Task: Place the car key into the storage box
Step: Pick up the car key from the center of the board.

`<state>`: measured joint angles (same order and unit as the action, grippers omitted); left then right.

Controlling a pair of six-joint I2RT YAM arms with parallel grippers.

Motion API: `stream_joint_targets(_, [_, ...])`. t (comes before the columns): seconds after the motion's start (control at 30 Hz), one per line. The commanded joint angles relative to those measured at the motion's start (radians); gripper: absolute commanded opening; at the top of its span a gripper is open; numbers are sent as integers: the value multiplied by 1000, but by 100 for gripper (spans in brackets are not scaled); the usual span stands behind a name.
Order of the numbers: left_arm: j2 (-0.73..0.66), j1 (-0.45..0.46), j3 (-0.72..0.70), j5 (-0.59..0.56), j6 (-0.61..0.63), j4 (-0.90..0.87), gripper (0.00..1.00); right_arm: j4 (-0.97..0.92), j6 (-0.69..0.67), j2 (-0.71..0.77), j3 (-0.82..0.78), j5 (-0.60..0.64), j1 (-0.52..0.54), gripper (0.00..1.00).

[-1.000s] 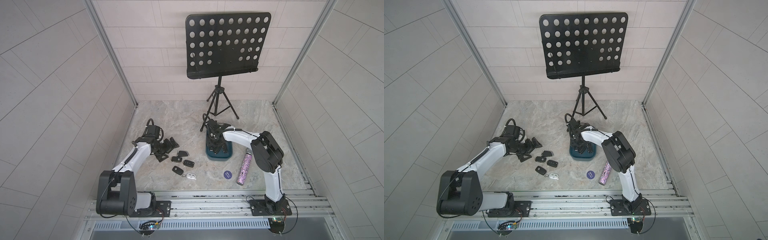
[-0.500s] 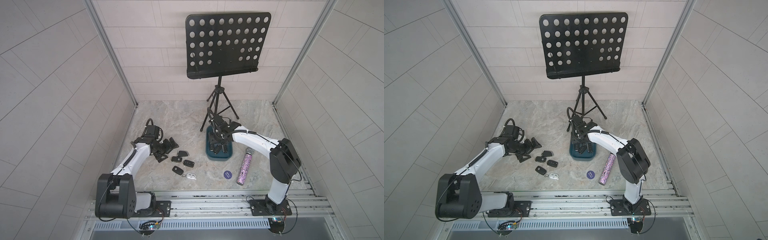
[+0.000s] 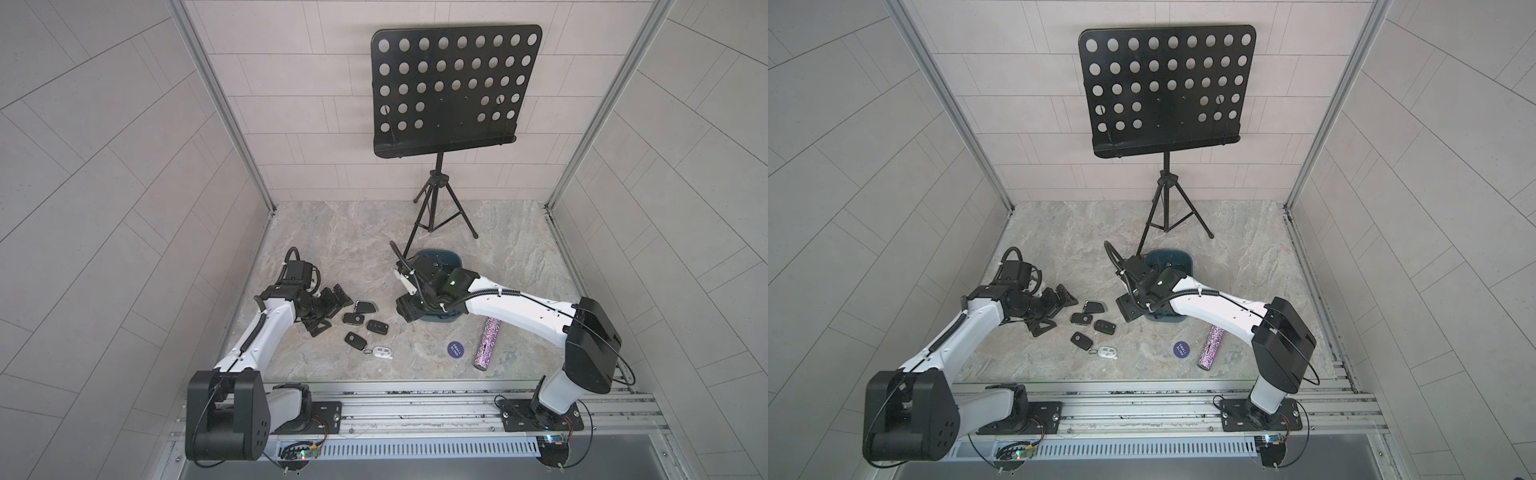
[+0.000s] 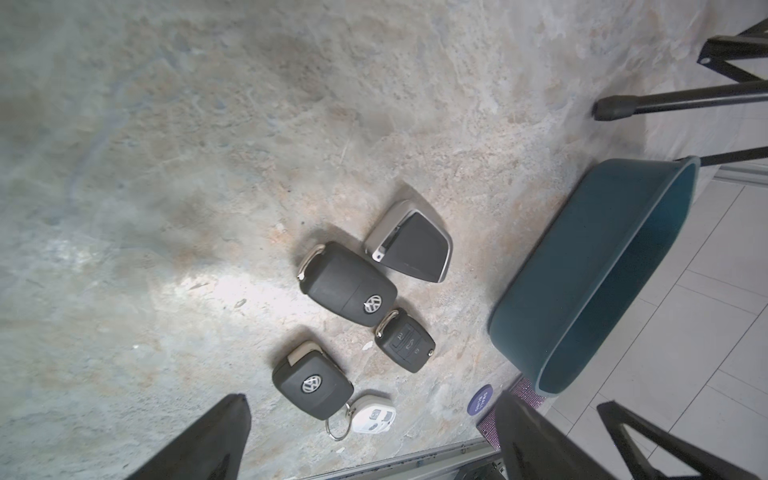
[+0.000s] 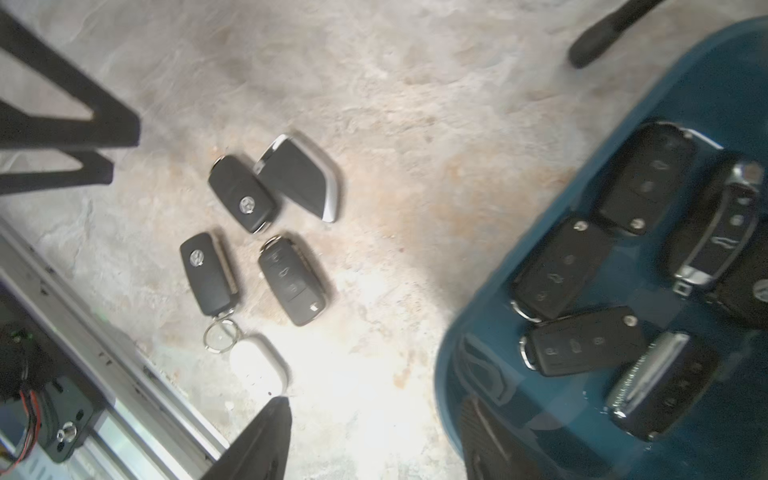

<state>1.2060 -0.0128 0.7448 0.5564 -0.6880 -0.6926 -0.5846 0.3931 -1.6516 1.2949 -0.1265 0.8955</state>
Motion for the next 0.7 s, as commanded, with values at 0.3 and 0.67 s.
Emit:
stream_joint_targets(0.3, [0, -108, -44, 81, 37, -59, 100, -18, -147, -214, 146, 32, 111, 72])
stream_joint_targets(0.67, [-10, -148, -71, 101, 42, -55, 100, -83, -214, -412, 323, 50, 138, 76])
